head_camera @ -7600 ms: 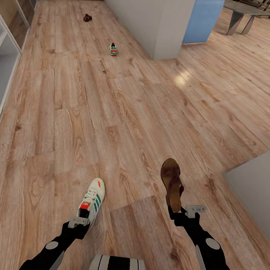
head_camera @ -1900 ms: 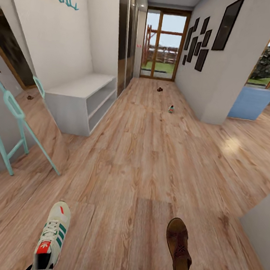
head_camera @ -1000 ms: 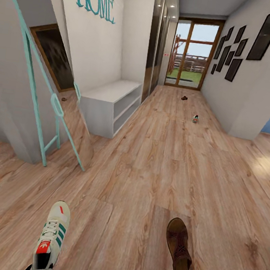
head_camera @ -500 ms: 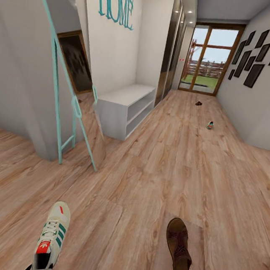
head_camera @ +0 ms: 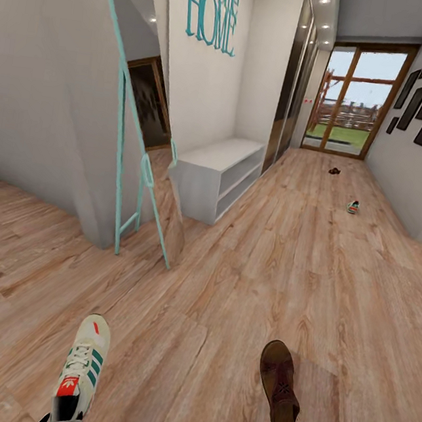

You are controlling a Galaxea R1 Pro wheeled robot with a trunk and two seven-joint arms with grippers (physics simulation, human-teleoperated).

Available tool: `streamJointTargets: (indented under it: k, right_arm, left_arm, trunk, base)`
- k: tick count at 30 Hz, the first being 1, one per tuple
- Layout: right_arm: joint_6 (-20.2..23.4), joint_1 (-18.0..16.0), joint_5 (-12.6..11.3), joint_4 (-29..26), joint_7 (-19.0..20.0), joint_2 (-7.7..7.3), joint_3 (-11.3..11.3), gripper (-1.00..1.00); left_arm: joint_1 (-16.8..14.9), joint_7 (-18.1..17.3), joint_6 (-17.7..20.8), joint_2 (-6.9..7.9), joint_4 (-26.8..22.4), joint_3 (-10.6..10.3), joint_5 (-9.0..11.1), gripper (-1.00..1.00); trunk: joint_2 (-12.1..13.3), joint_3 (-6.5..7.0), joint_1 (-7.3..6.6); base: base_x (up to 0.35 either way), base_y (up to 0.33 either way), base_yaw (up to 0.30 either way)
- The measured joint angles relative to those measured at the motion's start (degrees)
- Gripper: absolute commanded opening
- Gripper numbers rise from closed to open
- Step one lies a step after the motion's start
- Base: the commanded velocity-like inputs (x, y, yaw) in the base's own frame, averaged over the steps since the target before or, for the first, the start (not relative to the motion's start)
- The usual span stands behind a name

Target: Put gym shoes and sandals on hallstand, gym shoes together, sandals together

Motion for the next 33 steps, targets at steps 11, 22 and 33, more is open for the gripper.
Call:
streamJointTargets:
  k: [11, 22, 33]
  right_arm:
    - [0.0, 0.0, 0.0, 0.0, 0.0, 0.00, 0.0, -1.00]
    - [0.0, 0.0, 0.0, 0.0, 0.0, 0.00, 0.0, -1.00]
    - [0.0, 0.0, 0.0, 0.0, 0.0, 0.00, 0.0, -1.00]
  left_arm:
    - [0.0, 0.0, 0.0, 0.00, 0.0, 0.1, 0.0, -1.00]
    - [0.0, 0.0, 0.1, 0.00, 0.0, 0.1, 0.0, -1.00]
    - [0.0, 0.0, 0.1, 0.00, 0.0, 0.1, 0.0, -1.00]
  trunk:
    - [0.0, 0.66, 0.03]
    - [0.0, 1.33, 0.02]
    - [0.0, 1.99, 0.00]
  base:
    - [-0.285, 0.006, 0.220]
    - [-0.303, 0.166, 0.220]
    - [-0.217, 0.177, 0.220]
